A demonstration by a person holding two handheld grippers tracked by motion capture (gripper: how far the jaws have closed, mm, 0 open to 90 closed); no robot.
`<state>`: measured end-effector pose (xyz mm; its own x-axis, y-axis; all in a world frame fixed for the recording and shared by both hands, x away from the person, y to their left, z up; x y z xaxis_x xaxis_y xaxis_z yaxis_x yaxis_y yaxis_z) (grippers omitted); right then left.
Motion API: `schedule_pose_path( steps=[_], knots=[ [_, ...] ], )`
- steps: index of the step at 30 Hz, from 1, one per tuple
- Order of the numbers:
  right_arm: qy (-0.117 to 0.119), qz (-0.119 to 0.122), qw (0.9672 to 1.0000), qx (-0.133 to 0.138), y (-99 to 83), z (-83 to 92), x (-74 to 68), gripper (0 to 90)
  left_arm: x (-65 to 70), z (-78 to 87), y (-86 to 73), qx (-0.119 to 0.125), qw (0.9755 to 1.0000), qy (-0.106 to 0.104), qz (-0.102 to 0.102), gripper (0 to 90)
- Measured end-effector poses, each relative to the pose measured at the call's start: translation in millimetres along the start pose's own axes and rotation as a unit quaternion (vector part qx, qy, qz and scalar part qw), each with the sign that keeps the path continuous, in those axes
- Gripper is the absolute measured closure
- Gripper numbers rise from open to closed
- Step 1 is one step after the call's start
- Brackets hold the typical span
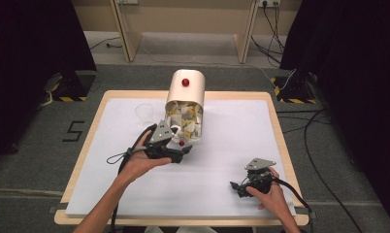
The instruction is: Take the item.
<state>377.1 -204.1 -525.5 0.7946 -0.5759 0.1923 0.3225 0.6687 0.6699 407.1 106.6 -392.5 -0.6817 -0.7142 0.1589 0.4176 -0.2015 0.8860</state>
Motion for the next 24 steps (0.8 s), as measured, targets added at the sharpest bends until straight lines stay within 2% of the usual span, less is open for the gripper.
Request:
schedule_pose_path(
  steps=[4, 6, 8, 16, 20, 24],
  knots=[
    [0.0, 0.0, 1.0, 0.0, 0.0, 0.0, 0.0, 0.2, -3.0, -2.8, 8.5, 0.001, 1.0, 0.002, 0.005, 23.7],
    [0.0, 0.001, 1.0, 0.001, 0.0, -0.1, 0.1, 0.2, -5.6, -5.5, 12.0, 0.002, 0.9999, 0.012, 0.005, 24.8],
    [0.0, 0.001, 1.0, 0.001, 0.0, -0.1, 0.1, 0.1, -7.5, -7.2, 15.4, 0.005, 0.9997, 0.018, 0.013, 27.1],
    [0.0, -0.001, 1.0, 0.001, 0.1, 0.0, -0.1, 0.2, -9.9, -28.8, 19.1, -0.002, 0.9992, 0.033, 0.024, 39.1],
    [0.0, 0.0, 1.0, 0.0, 0.0, 0.0, 0.0, 0.1, -9.3, -38.1, 19.5, -0.011, 0.9991, 0.029, 0.029, 46.6],
    [0.0, 0.0, 1.0, 0.0, 0.0, 0.0, 0.0, 0.1, -11.9, -43.3, 19.2, -0.018, 0.9989, 0.028, 0.034, 61.4]
  ],
)
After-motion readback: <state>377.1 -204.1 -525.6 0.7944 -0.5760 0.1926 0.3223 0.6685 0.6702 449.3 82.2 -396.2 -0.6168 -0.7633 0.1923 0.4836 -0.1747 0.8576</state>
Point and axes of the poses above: each handheld gripper's, and its own axes: z roughly backward along the jaws, y roughly out of its top, x roughly to its right, the point moved 3 cm from there along -z, roughly forward along the jaws, and after that the axes turned 15 degrees about z, right-handed, at the moved point
